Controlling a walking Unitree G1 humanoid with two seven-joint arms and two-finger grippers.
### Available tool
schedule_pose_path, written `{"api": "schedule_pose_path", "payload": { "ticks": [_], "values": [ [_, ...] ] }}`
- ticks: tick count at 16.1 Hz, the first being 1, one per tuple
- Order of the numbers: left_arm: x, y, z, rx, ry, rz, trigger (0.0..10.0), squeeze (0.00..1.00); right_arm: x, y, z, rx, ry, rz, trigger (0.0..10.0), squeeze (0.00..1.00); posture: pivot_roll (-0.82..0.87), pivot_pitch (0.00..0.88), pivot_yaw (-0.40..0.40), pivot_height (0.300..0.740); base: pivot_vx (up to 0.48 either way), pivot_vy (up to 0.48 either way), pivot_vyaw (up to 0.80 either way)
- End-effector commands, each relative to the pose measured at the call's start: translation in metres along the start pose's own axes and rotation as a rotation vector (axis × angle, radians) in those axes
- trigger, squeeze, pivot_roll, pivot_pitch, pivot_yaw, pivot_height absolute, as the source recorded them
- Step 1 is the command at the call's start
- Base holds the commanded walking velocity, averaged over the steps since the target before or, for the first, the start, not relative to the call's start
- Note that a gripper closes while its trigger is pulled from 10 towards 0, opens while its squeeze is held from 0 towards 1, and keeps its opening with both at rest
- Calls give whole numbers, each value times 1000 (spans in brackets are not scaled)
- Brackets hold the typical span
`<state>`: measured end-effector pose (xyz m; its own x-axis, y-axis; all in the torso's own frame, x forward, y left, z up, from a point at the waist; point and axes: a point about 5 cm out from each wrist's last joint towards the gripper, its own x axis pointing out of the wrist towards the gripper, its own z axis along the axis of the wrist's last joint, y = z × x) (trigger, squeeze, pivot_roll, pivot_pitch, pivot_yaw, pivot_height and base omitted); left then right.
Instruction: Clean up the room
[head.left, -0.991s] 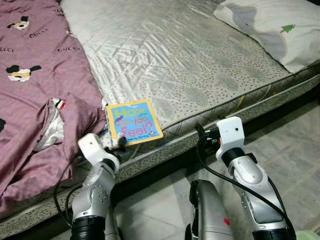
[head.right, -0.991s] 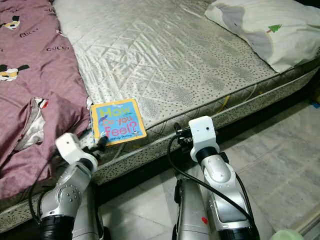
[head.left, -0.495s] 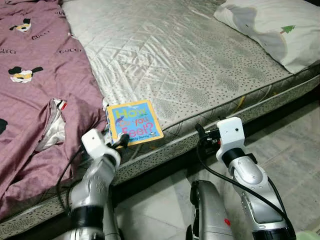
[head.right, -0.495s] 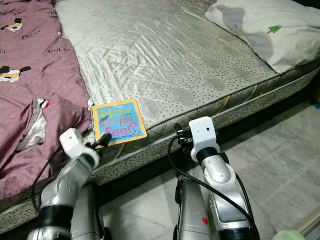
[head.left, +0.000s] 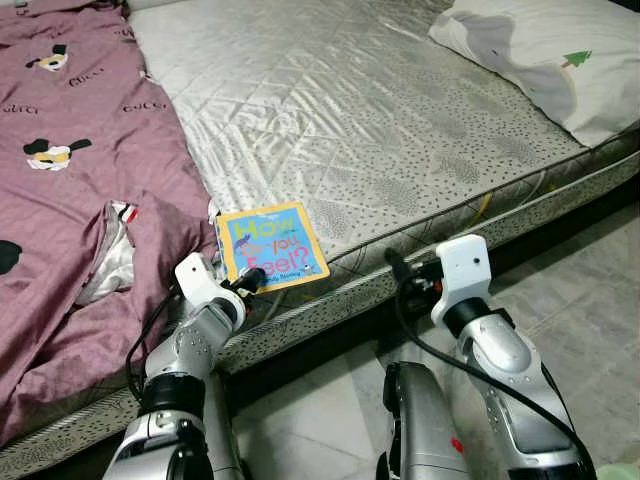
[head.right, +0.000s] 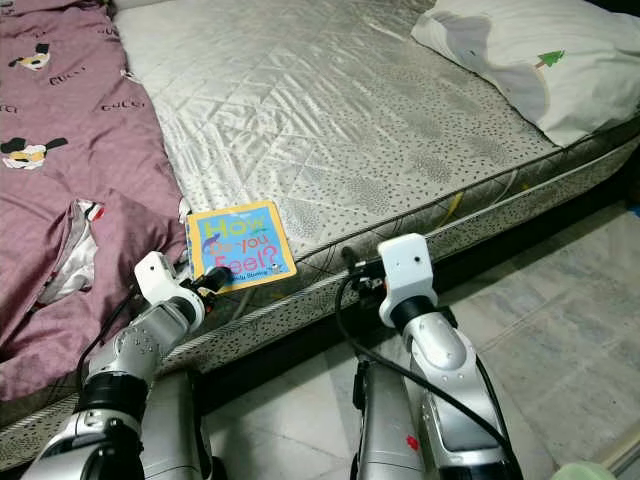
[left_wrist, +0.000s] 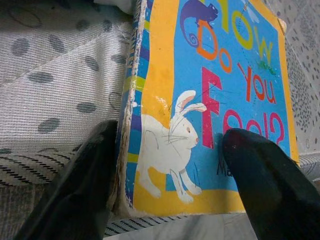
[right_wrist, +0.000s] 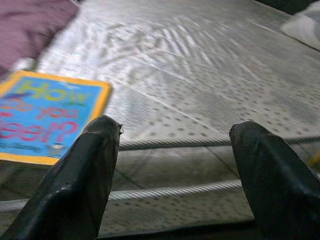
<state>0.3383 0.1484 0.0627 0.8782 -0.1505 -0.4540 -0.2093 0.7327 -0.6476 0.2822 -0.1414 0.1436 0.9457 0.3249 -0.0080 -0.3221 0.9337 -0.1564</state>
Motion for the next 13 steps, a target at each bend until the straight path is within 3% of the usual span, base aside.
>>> {"api": "schedule_pose_path", "payload": {
  "ticks": [1, 3, 4, 6, 9, 11, 12, 13],
  "values": [
    [1, 4, -10, -9, 47, 11, 1373, 0, -2, 5, 4, 5, -22, 41, 10000, 0, -121, 102, 42, 510, 0, 0, 0],
    [4, 5, -6, -11, 34, 11, 3922, 0, -2, 9, 4, -23, -21, 65, 10000, 0, -122, 98, 41, 510, 0, 0, 669],
    [4, 5, -5, -13, 31, 13, 4627, 0, -2, 9, 4, -24, -18, 63, 10000, 0, -121, 97, 38, 510, 0, 0, 800],
    [5, 5, -3, -10, 25, 15, 10000, 0, -1, 8, 3, -33, -15, 51, 10000, 0, -120, 95, 37, 510, 0, 0, 800],
    [7, 4, -1, -15, 15, 2, 10000, 0, 0, 0, 1, -29, -2, 4, 10000, 0, -122, 95, 35, 510, 0, 0, 0],
    [9, 2, 0, -24, 18, -19, 6627, 0, 0, -1, 3, -33, -5, -3, 10000, 0, -126, 93, 34, 510, 0, 0, 0],
    [10, -1, -2, -5, 46, -38, 745, 0, 1, -1, 4, -37, -10, -6, 10000, 0, -126, 93, 34, 510, 0, 0, 0],
    [12, -6, -3, 11, 65, -82, 5137, 0, 2, -1, 5, -37, -14, -8, 10000, 0, -129, 91, 34, 510, 0, 0, 0]
  ]
}}
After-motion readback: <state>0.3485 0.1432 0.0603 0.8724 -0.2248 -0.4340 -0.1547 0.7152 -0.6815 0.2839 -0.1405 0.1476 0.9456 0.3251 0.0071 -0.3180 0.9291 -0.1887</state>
